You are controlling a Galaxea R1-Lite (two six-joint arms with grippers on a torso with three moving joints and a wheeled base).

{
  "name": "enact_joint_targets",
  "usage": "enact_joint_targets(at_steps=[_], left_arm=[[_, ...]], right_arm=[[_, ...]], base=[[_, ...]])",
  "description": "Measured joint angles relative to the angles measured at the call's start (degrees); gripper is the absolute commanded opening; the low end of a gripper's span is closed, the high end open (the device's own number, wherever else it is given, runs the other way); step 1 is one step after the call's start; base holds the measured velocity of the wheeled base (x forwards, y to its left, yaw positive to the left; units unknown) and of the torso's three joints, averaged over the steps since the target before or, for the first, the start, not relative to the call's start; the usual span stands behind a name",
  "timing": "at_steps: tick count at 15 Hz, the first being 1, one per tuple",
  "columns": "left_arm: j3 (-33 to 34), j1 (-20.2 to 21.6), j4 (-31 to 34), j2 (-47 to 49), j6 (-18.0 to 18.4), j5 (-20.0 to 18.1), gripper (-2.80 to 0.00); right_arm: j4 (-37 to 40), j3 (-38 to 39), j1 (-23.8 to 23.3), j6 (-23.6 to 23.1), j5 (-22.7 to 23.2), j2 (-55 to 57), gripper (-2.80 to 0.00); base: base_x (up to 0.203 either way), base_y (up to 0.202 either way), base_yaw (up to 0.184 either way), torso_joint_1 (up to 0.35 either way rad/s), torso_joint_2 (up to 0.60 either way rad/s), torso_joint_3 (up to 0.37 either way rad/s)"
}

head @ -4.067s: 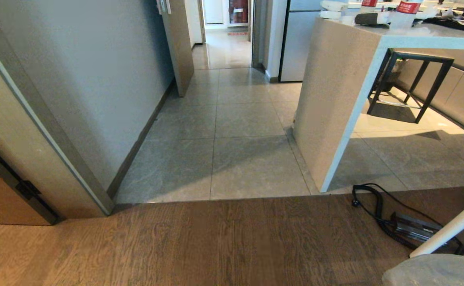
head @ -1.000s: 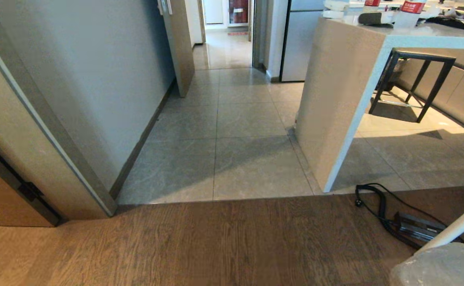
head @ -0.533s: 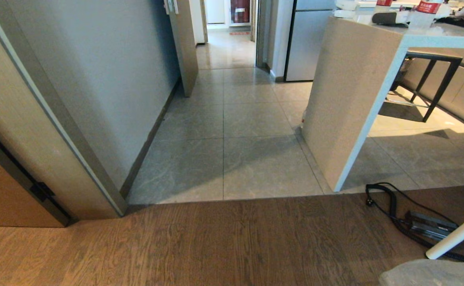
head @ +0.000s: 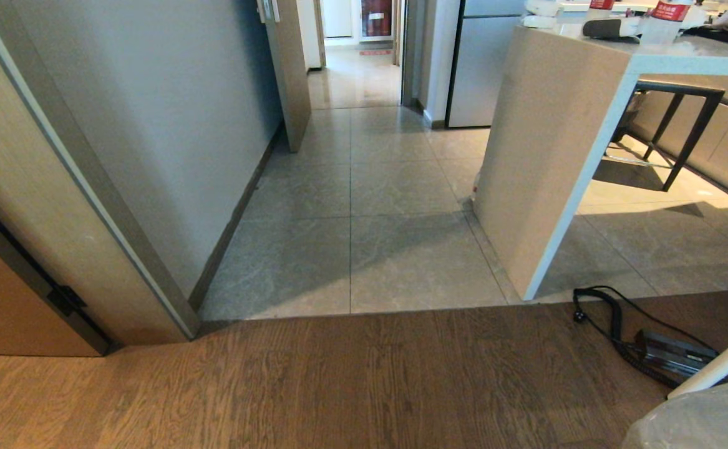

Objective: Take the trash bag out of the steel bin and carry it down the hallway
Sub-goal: Put the trash bag at the door

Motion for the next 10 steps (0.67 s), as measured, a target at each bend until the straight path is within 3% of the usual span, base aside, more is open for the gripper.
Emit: enact_joint_targets(at_steps=[10], left_arm=[[0.0, 0.0, 0.0, 0.0, 1.4, -0.1, -2.8]], right_arm=[[0.0, 0.0, 0.1, 0.1, 0.0, 0.0, -2.8]], base=[[0.0, 0.0, 0.0, 0.0, 0.0, 0.0]])
